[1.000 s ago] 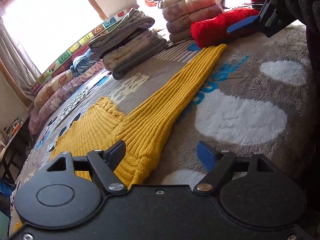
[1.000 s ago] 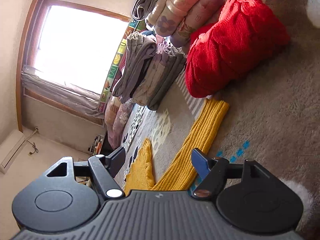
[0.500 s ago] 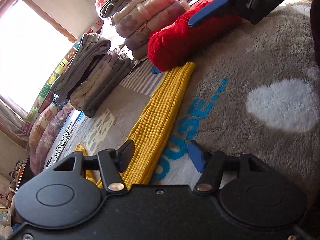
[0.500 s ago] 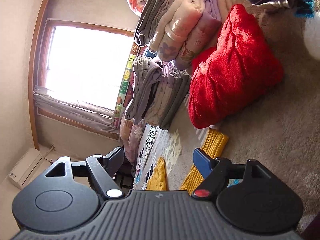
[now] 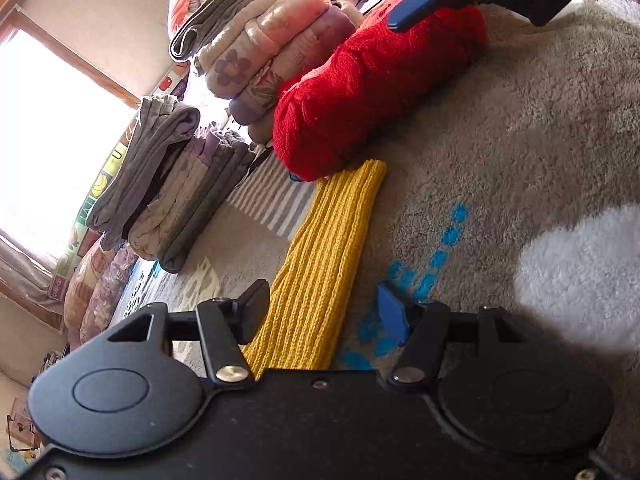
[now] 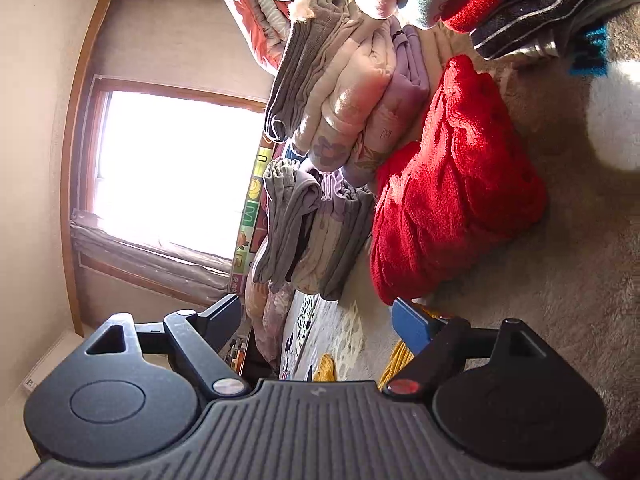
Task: Fold clothes
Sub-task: 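Grasp the sleeve cuff beside the red garment with the left gripper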
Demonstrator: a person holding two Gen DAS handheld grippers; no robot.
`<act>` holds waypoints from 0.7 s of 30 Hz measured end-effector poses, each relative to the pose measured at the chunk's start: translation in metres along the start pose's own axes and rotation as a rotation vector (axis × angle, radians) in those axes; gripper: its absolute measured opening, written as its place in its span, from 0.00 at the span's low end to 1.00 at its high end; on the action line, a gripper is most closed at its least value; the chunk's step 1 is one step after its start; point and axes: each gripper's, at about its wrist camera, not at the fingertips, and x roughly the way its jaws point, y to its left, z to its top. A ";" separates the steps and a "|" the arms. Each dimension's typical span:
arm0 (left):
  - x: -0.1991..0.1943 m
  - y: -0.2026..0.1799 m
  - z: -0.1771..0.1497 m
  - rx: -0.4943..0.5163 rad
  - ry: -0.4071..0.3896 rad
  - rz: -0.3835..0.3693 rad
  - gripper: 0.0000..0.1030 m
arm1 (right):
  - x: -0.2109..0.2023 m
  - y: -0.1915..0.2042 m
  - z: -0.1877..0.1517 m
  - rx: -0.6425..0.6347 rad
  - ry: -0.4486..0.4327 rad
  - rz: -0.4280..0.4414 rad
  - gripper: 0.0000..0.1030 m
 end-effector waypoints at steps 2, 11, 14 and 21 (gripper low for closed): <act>0.004 -0.001 0.006 0.006 -0.005 0.007 0.59 | 0.001 -0.002 0.001 0.011 0.001 -0.002 0.80; 0.023 0.007 0.024 -0.021 -0.003 -0.014 0.59 | -0.006 -0.013 0.007 0.074 -0.059 0.014 0.83; 0.026 0.007 0.026 -0.027 -0.001 -0.031 0.31 | -0.005 -0.015 0.007 0.083 -0.066 0.008 0.85; 0.022 0.019 0.022 -0.112 -0.003 -0.021 0.11 | -0.003 -0.013 0.005 0.051 -0.079 -0.015 0.85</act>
